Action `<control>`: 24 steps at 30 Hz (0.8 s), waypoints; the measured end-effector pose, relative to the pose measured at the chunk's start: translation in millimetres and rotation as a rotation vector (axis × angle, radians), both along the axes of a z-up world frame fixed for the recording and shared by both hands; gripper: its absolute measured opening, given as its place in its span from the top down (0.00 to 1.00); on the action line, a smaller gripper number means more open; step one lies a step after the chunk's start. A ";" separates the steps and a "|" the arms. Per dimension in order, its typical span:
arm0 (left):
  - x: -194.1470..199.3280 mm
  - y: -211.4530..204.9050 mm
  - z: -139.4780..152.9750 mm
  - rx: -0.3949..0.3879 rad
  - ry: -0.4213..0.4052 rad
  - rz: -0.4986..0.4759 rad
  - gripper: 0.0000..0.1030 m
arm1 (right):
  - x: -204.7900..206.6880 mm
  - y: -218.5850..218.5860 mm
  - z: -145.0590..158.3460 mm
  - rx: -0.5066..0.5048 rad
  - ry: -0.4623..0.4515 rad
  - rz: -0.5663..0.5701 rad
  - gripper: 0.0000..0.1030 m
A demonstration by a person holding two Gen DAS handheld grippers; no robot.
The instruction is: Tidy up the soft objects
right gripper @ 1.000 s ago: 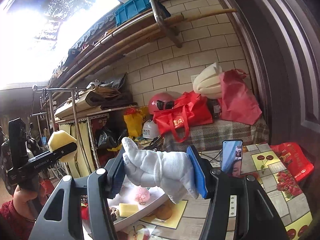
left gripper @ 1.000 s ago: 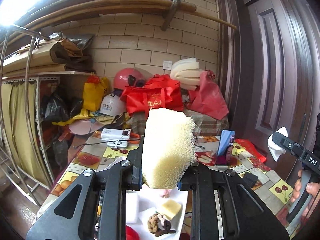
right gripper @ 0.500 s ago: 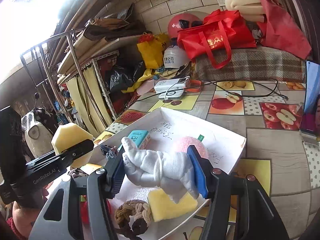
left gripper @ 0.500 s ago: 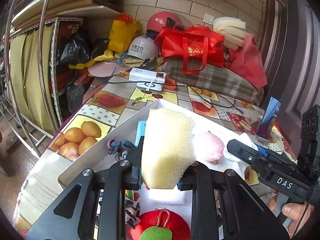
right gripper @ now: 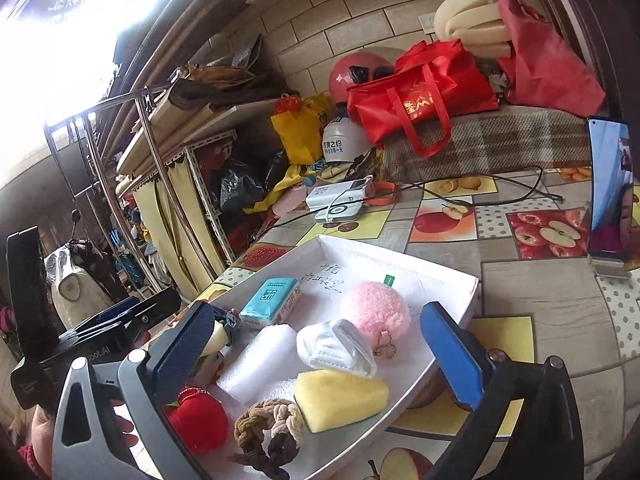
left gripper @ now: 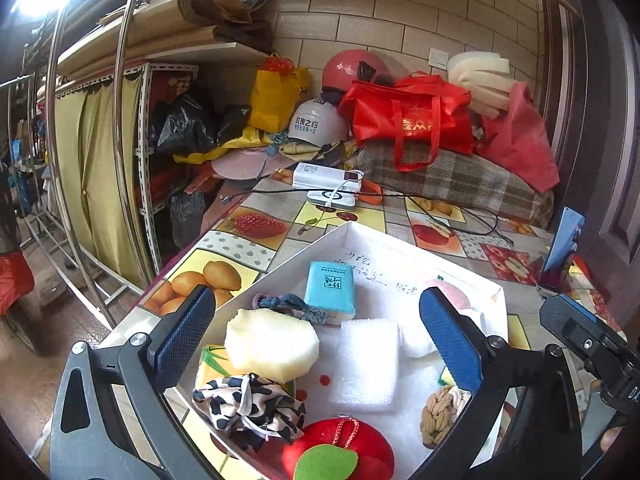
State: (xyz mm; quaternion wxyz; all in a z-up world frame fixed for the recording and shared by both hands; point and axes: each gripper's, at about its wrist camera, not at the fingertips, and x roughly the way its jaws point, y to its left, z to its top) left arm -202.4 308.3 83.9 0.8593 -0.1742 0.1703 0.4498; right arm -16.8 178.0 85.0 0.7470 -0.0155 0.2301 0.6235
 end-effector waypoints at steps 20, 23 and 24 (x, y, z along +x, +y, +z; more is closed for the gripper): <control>68.8 -142.0 59.1 0.164 0.057 -0.179 0.00 | 39.0 -173.8 55.1 0.171 -0.112 -0.474 0.00; 70.9 -161.8 60.2 0.198 0.075 -0.174 0.00 | 43.5 -199.5 57.3 0.194 -0.131 -0.513 0.00; 70.4 -169.3 60.7 0.215 0.075 -0.166 0.00 | 44.1 -206.8 57.8 0.188 -0.148 -0.524 0.00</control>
